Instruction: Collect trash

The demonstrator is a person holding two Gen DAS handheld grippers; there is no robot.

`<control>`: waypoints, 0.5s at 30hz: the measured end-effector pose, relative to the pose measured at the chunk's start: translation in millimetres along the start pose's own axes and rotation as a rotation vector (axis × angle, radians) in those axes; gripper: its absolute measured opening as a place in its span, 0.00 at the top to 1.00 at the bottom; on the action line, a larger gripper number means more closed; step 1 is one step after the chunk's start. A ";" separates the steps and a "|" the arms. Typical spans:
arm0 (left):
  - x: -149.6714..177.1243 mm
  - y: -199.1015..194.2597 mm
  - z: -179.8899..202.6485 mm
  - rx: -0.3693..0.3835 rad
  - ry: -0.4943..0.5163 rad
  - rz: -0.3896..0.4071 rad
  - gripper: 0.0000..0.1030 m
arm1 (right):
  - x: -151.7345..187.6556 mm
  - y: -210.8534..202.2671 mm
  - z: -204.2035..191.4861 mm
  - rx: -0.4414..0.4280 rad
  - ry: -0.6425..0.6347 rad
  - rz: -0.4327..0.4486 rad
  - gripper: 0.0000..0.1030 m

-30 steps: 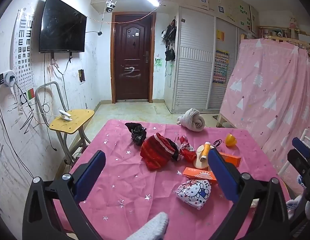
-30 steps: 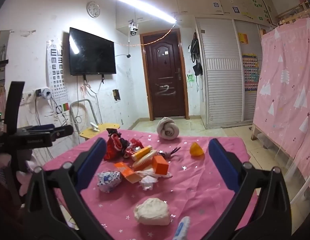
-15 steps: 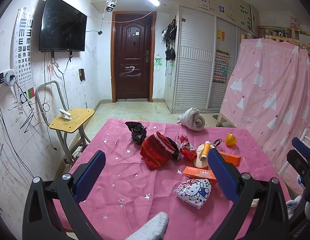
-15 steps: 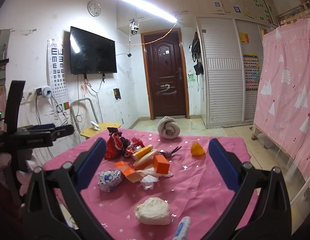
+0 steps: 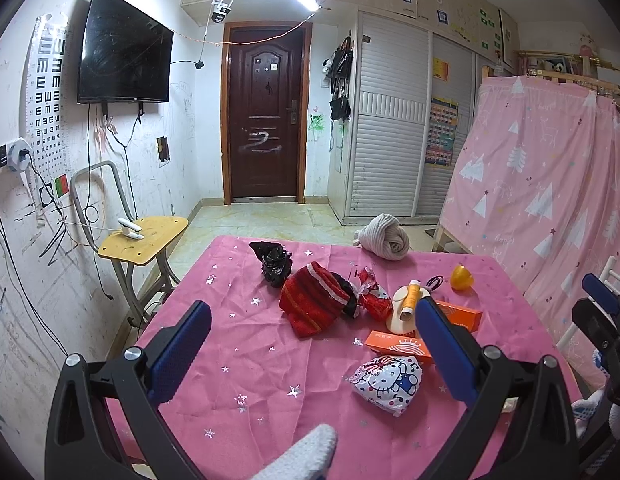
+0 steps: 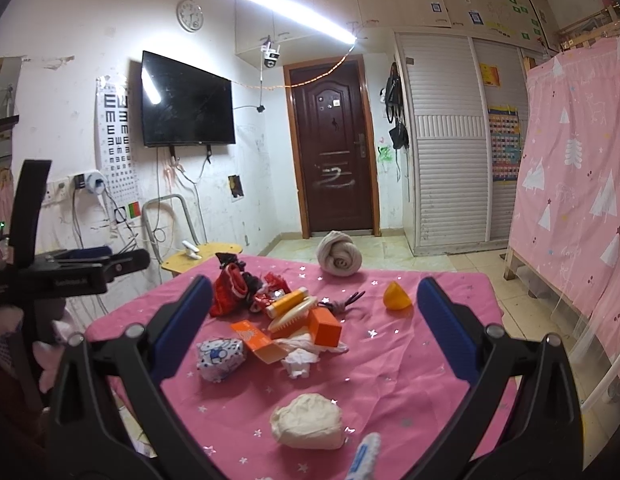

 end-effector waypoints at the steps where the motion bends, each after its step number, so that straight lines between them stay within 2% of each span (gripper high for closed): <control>1: -1.1 -0.3 -0.3 0.000 0.001 -0.001 0.09 | -0.4 0.4 -0.1 0.000 0.000 -0.001 0.04; 15: 4.9 1.2 -0.7 0.000 -0.001 -0.005 0.09 | 0.4 1.5 -0.7 0.000 -0.002 -0.003 0.04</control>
Point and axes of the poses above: each gripper's, at about its wrist camera, not at the fingertips, and y roughly the way its jaws point, z to its right, x to its underside, the point moved 8 cm from there along y, roughly the way its jaws point, and after that the axes turned 9 degrees about x, right-handed, at the moved point
